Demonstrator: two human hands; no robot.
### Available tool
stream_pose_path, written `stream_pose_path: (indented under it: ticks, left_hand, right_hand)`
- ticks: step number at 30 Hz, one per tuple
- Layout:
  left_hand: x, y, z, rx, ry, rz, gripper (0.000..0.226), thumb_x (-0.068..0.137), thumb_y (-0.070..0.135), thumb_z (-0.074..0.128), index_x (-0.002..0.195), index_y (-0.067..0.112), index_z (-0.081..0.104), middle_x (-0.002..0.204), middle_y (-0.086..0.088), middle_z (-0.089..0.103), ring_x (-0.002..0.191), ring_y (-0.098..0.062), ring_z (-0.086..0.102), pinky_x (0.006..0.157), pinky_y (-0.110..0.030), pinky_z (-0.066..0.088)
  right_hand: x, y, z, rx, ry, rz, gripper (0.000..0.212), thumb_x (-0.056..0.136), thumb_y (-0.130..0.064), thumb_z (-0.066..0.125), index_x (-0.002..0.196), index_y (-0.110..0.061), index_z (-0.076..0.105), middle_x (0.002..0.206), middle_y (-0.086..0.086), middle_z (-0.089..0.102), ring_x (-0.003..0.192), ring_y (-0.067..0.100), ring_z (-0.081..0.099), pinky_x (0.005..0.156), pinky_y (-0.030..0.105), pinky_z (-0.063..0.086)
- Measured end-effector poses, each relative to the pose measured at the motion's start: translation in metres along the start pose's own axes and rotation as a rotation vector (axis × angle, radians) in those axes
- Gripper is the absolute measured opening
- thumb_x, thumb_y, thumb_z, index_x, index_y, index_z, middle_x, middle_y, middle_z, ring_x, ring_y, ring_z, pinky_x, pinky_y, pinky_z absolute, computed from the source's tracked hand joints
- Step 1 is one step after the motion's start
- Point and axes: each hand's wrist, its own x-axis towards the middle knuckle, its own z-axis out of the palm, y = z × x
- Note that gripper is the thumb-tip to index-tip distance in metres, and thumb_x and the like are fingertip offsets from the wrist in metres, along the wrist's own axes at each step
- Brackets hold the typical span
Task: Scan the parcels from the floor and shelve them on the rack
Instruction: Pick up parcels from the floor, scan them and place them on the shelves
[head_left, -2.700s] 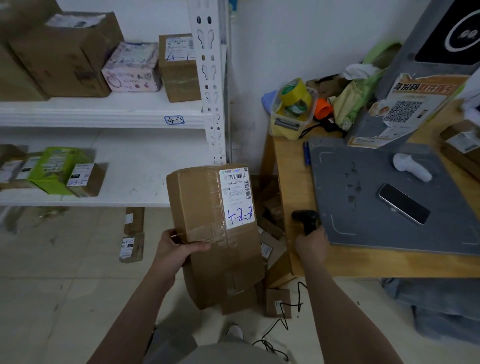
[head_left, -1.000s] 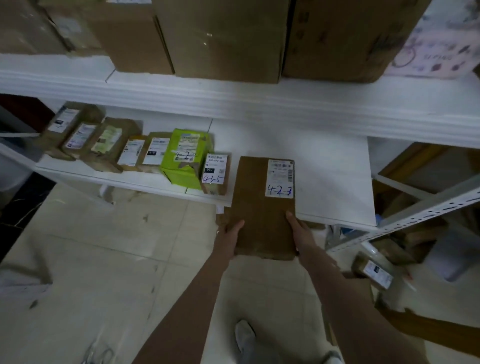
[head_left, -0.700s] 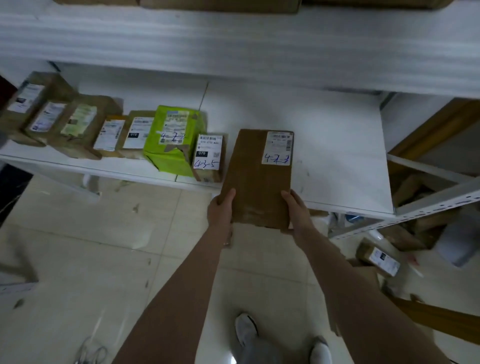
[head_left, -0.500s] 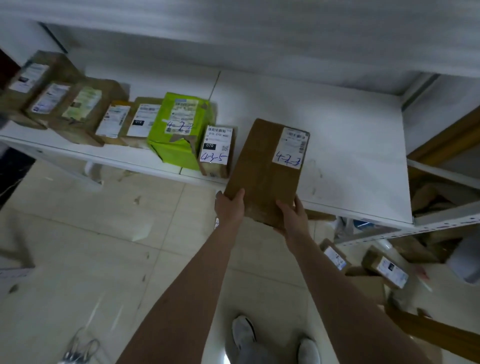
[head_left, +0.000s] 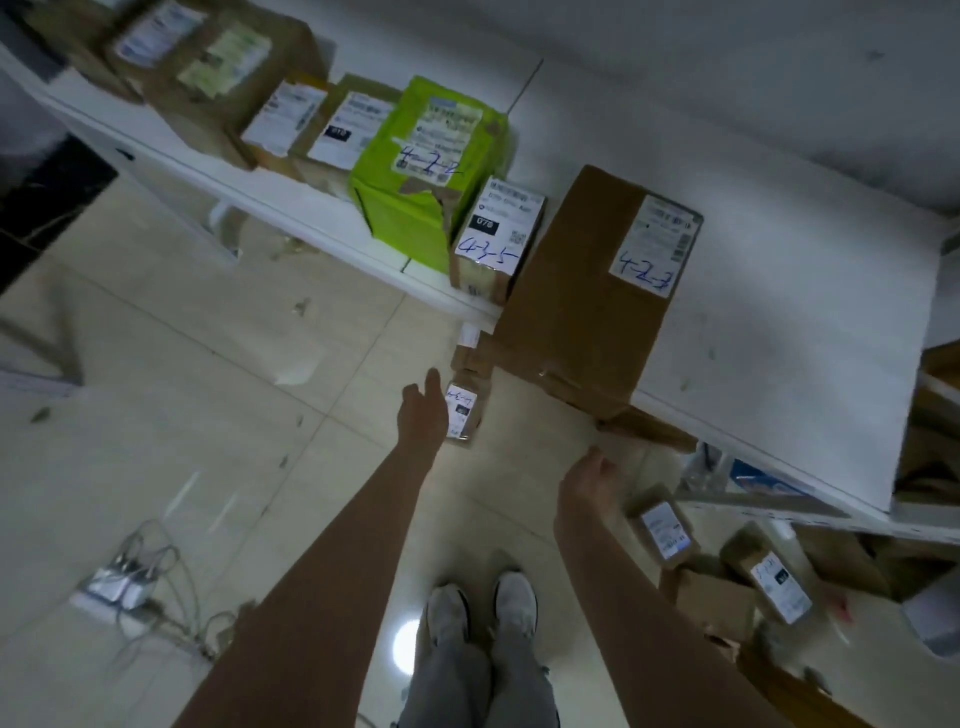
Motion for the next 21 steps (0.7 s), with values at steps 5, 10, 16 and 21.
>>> stream_pose_path:
  ticks: [5, 10, 16, 21]
  left_hand:
    - [0.036, -0.029, -0.032, 0.048, 0.099, -0.109, 0.063, 0.107, 0.047, 0.029, 0.132, -0.006, 0.054, 0.131, -0.028, 0.059, 0.117, -0.042, 0.061, 0.103, -0.048, 0.048]
    - [0.076, -0.047, -0.017, 0.212, 0.034, -0.111, 0.063, 0.109, 0.044, 0.026, 0.132, -0.007, 0.055, 0.131, -0.029, 0.060, 0.122, -0.041, 0.058, 0.103, -0.040, 0.042]
    - [0.150, -0.068, 0.020, 0.285, -0.108, 0.023, 0.058, 0.107, 0.045, 0.032, 0.132, -0.003, 0.054, 0.131, -0.022, 0.059, 0.123, -0.037, 0.055, 0.093, -0.035, 0.043]
    - [0.241, -0.099, 0.045, 0.333, -0.116, 0.125, 0.060, 0.106, 0.048, 0.033, 0.127, -0.003, 0.055, 0.125, -0.020, 0.061, 0.111, -0.033, 0.058, 0.082, -0.028, 0.034]
  right_hand:
    - [0.019, 0.005, 0.052, -0.264, -0.208, -0.143, 0.036, 0.103, -0.027, 0.049, 0.115, 0.005, 0.059, 0.111, 0.018, 0.063, 0.108, 0.036, 0.060, 0.076, 0.030, 0.036]
    - [0.045, 0.019, 0.126, -0.389, -0.271, -0.257, 0.037, 0.098, -0.029, 0.057, 0.115, 0.003, 0.062, 0.117, 0.019, 0.067, 0.108, 0.035, 0.062, 0.079, 0.029, 0.040]
    - [0.108, 0.051, 0.217, -0.441, -0.342, -0.280, 0.041, 0.096, -0.035, 0.057, 0.118, 0.000, 0.061, 0.117, 0.014, 0.066, 0.105, 0.031, 0.064, 0.076, 0.028, 0.043]
    - [0.163, 0.076, 0.292, -0.444, -0.329, -0.326, 0.064, 0.089, -0.042, 0.066, 0.136, -0.003, 0.045, 0.134, 0.017, 0.054, 0.119, 0.033, 0.056, 0.097, 0.041, 0.049]
